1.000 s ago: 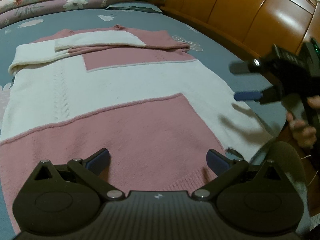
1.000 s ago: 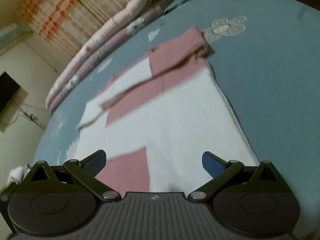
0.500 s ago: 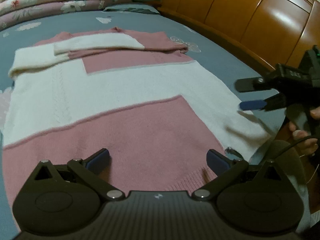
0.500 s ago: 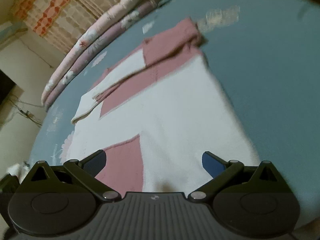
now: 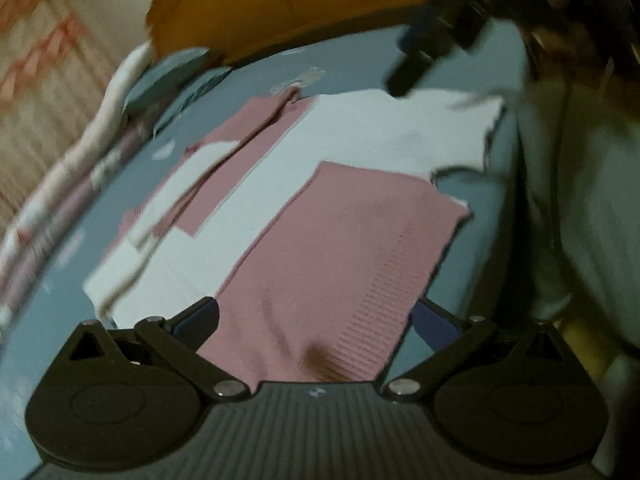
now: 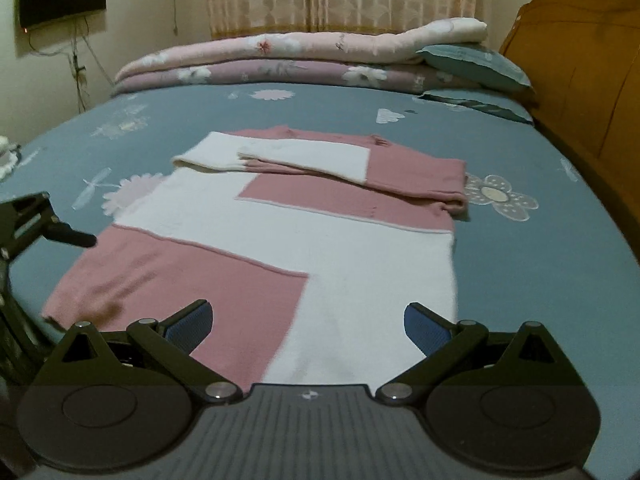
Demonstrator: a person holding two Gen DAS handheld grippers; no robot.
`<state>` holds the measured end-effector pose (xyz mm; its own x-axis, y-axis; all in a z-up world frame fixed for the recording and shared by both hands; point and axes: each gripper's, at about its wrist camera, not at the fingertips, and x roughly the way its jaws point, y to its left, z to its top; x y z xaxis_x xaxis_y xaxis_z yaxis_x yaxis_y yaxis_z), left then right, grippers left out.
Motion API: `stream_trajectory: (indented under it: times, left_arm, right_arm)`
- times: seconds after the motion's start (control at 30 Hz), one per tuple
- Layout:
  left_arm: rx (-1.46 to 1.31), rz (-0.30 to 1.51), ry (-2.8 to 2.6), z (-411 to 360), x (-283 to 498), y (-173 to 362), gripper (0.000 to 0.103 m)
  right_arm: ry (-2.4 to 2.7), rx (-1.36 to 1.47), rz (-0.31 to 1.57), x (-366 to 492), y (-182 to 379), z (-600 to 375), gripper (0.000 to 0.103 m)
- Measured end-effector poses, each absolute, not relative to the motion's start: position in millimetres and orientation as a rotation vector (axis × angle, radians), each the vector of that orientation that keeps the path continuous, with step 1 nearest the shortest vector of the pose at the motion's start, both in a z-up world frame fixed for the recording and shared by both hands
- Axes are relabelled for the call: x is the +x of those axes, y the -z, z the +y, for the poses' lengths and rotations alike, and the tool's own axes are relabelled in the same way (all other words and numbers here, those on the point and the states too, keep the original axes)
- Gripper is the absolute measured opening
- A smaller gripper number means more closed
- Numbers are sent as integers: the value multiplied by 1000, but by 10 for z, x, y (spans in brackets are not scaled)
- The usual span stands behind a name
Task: Fold clothes
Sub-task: 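Move both open grippers down to the pink ribbed hem of the sweater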
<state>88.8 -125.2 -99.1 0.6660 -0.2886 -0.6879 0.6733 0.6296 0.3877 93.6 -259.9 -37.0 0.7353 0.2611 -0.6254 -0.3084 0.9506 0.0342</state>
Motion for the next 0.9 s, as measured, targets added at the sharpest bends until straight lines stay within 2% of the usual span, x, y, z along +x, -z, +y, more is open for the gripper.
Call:
stream_trajectory:
  times: [0.17, 0.63, 0.9]
  left_arm:
    - [905, 550, 600, -1437, 706, 1083, 102]
    - [1202, 416, 612, -1651, 660, 1266, 103]
    - [1189, 385, 627, -1835, 727, 1293, 102]
  right_arm:
    - [-311, -51, 658, 849, 301, -2559, 103]
    - [-319, -145, 648, 793, 204, -2487, 103]
    - [-316, -106, 653, 841, 217, -2504, 103]
